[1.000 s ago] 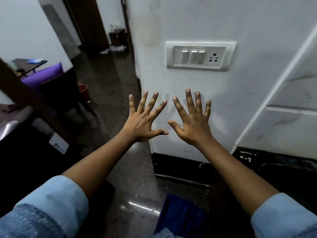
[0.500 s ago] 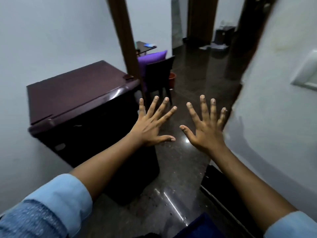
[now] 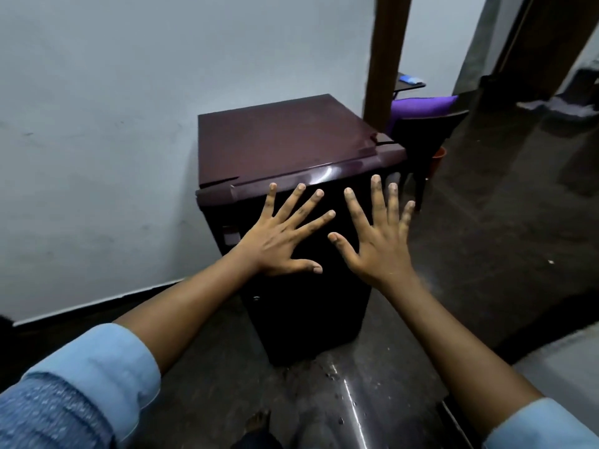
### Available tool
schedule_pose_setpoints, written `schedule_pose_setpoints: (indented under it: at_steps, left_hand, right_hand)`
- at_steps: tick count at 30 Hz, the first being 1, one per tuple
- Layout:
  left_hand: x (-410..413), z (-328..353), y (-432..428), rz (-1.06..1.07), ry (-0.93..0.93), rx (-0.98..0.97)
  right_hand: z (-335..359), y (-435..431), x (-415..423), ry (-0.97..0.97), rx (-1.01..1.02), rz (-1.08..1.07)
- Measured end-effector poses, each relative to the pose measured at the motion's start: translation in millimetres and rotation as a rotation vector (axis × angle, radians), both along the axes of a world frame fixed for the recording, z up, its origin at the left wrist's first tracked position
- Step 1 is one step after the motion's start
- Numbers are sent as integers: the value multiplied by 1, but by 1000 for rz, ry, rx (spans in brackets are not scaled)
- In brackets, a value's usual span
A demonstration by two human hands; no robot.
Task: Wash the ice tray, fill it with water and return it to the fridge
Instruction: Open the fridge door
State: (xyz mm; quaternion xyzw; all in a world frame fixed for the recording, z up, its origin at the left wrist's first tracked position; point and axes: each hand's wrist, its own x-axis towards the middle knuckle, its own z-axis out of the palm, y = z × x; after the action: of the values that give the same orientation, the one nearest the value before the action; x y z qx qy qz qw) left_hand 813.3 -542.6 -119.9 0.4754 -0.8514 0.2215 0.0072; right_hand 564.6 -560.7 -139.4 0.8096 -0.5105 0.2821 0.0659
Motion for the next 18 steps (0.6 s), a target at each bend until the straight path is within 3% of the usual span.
schedule_pose_setpoints:
  at_steps: [9, 18]
  left_hand:
    - [139, 16, -28, -128, -53, 7]
    - [249, 69, -93, -422, -20, 102]
  right_hand:
    - [-1, -25, 129, -135, -9, 131]
    - [-11, -17, 232, -276, 128, 126]
